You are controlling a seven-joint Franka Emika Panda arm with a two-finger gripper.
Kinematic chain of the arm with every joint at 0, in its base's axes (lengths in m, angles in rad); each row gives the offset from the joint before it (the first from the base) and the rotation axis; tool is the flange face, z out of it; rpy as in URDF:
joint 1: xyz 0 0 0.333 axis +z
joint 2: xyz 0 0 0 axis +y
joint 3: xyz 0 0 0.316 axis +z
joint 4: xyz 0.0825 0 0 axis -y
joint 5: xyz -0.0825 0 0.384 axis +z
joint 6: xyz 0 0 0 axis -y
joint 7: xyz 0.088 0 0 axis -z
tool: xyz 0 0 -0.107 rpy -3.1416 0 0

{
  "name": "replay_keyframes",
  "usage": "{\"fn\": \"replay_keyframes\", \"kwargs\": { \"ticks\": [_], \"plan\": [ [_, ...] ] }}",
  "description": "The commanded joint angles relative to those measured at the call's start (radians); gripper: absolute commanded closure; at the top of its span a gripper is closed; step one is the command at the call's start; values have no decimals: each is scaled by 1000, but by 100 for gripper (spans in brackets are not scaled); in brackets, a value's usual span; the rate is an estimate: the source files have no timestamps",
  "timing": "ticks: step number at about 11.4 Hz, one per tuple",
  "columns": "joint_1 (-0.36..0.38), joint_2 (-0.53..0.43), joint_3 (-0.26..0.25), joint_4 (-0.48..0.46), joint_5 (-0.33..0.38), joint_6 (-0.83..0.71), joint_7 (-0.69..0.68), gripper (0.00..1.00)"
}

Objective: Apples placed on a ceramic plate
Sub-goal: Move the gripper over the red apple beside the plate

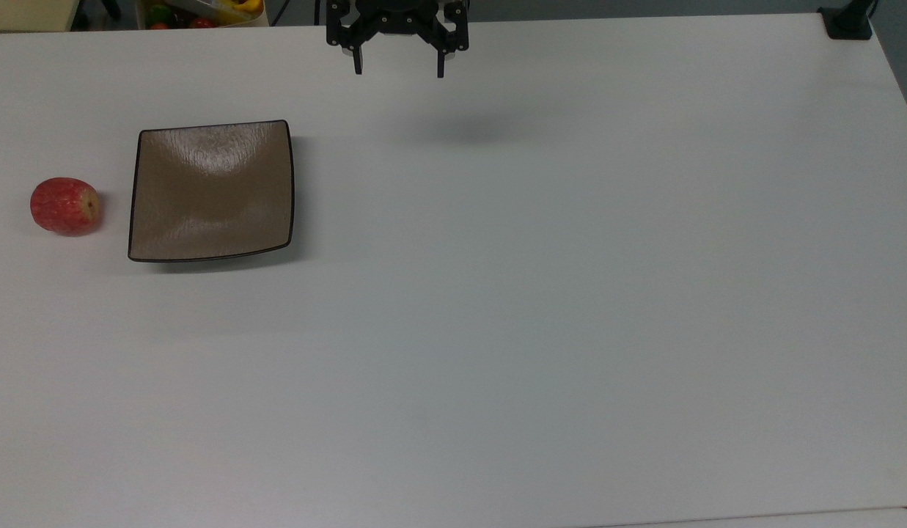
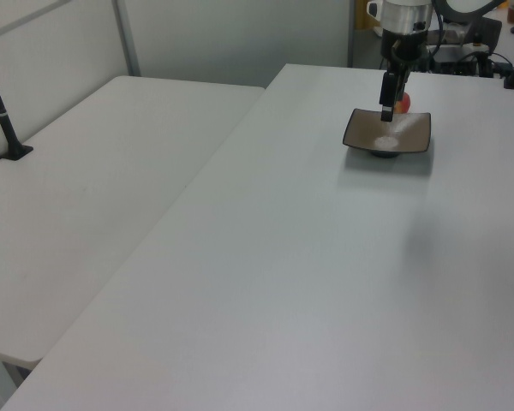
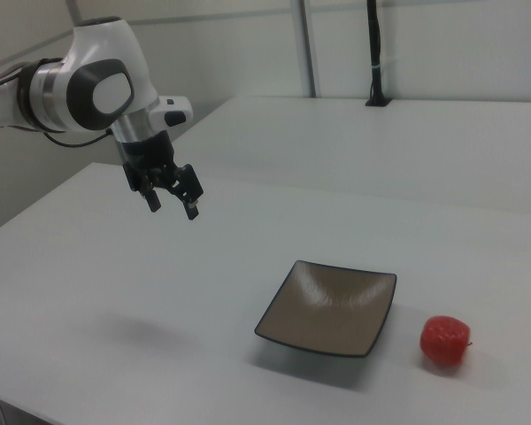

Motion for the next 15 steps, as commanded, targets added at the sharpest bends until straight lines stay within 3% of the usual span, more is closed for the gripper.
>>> {"fn": "replay_keyframes", "kwargs": {
  "ticks": [1, 10, 15],
  "plan": [
    [2, -15, 0, -20, 9, -5, 18, 0],
    [-28, -12, -10, -22, -1, 6, 18, 0],
    [-126, -1, -118, 0, 9, 85, 38, 0]
  ]
}}
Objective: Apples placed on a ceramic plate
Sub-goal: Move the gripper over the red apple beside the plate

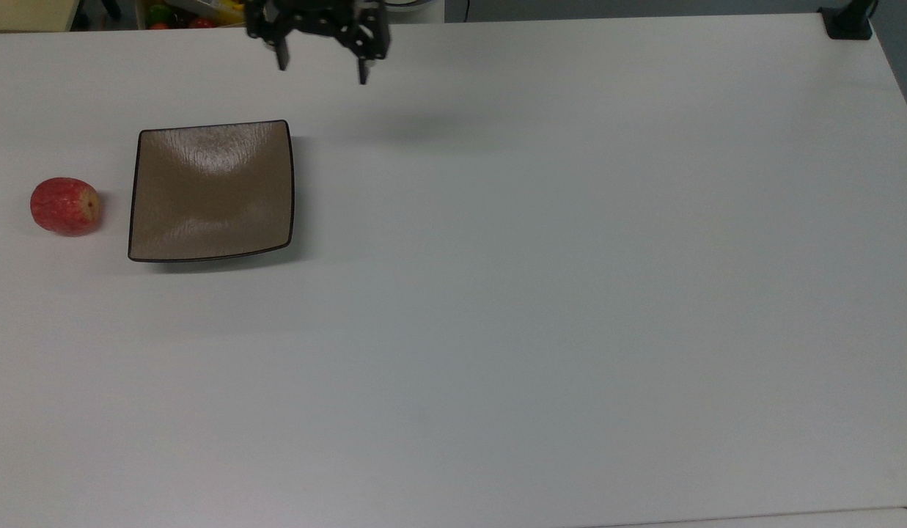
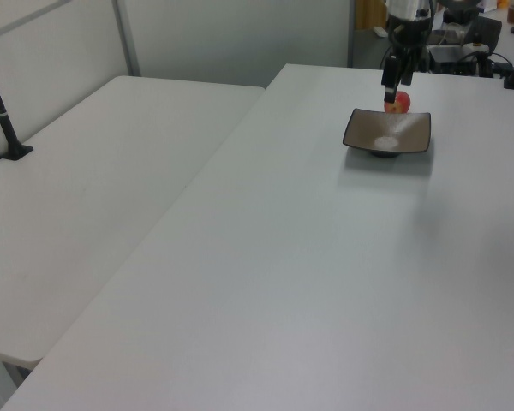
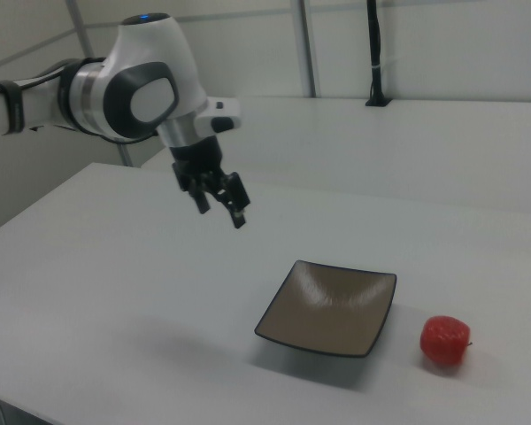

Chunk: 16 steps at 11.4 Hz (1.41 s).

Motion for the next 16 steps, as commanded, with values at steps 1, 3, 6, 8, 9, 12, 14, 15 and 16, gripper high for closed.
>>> {"fn": "replay_keyframes", "kwargs": {
  "ticks": [1, 3, 6, 8, 9, 12, 14, 15, 16],
  "plan": [
    [-101, 1, -32, 8, 13, 72, 40, 0],
    [-165, 50, -33, 28, 13, 126, 117, 0],
    [-218, 109, -90, 30, -3, 248, 305, 0],
    [-241, 146, -141, 30, -4, 320, 376, 0],
    [-256, 173, -155, 30, -3, 365, 394, 0],
    [-299, 276, -179, 33, -4, 550, 508, 0],
    [-322, 337, -181, 47, -3, 653, 588, 0],
    [-331, 377, -181, 56, -3, 708, 626, 0],
    [-334, 423, -181, 67, -3, 767, 673, 0]
  ]
}}
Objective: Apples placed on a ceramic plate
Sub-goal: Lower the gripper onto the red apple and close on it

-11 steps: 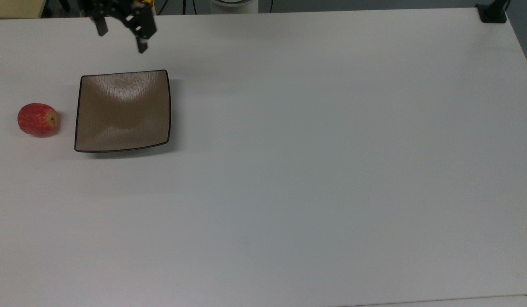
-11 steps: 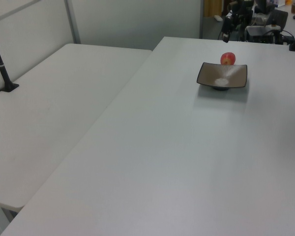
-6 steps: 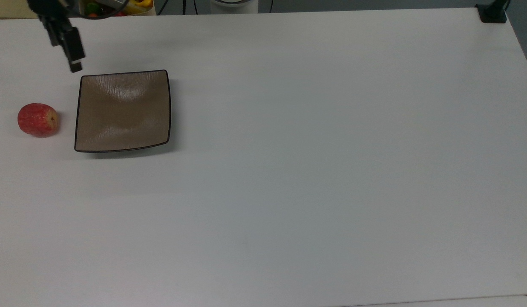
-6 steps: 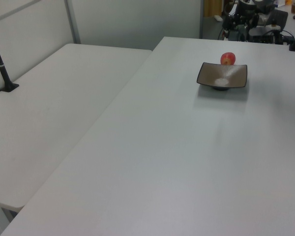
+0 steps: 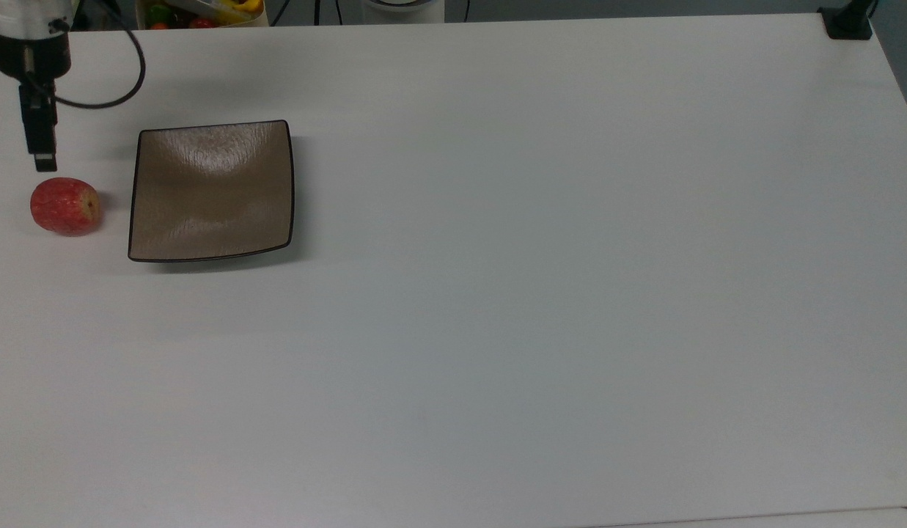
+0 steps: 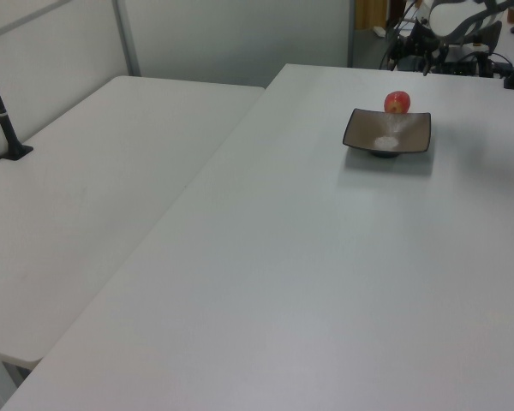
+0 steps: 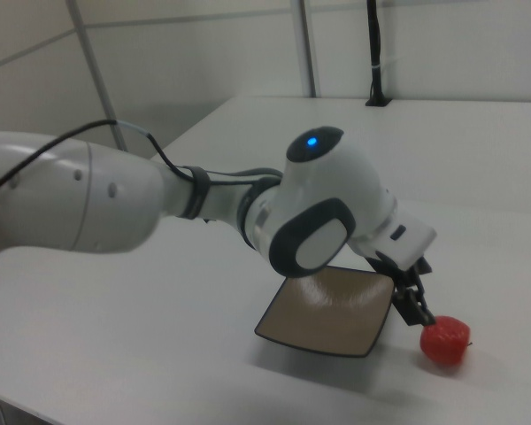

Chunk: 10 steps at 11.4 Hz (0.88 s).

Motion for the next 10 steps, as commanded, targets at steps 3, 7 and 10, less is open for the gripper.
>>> {"fn": "replay_keyframes", "kwargs": {
  "ticks": [3, 7, 10],
  "plan": [
    [-3, 161, -3, 54, -4, 146, 121, 0],
    [-3, 193, -3, 54, -6, 152, 121, 0],
    [-3, 217, -2, 61, -26, 155, 121, 0]
  ]
}}
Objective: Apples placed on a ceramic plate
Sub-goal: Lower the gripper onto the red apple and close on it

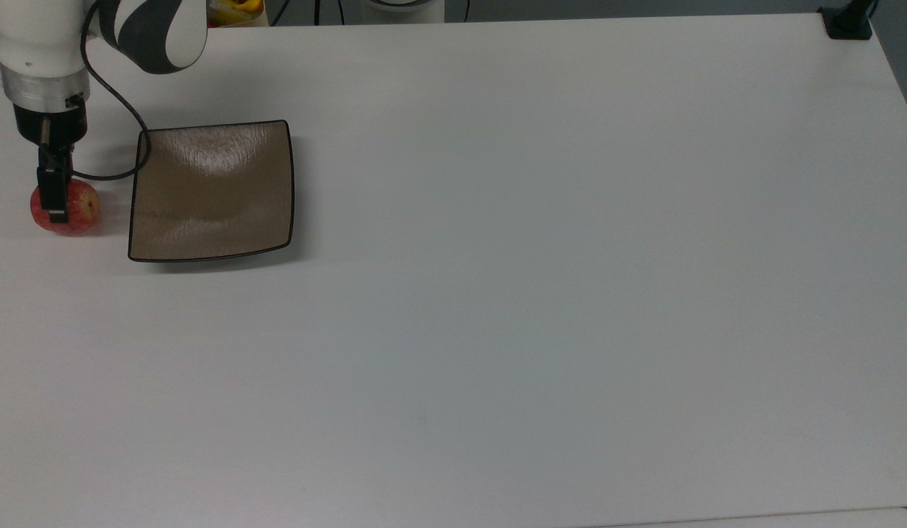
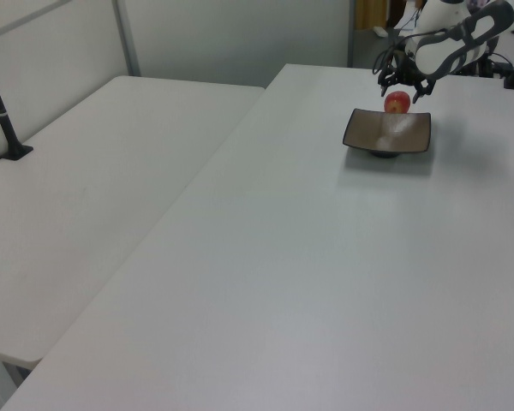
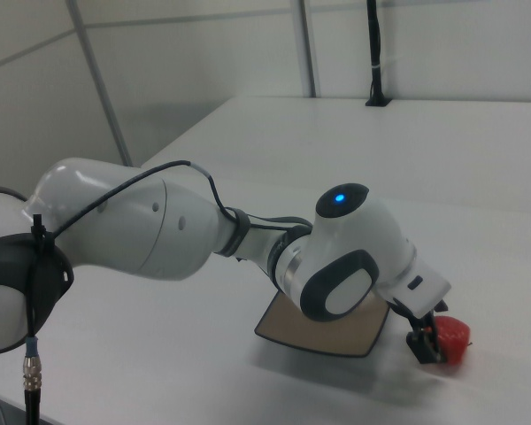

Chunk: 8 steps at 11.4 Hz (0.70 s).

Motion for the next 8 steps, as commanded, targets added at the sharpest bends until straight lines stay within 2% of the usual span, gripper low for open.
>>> {"fn": "replay_keyframes", "kwargs": {
  "ticks": [1, 2, 6, 8],
  "plan": [
    [7, 23, -4, 17, -25, 18, 22, 32],
    [9, 23, -4, 17, -25, 18, 22, 48],
    [7, 11, -4, 31, -22, 15, 23, 50],
    [4, -33, 4, 31, -12, 10, 25, 50]
  ]
}}
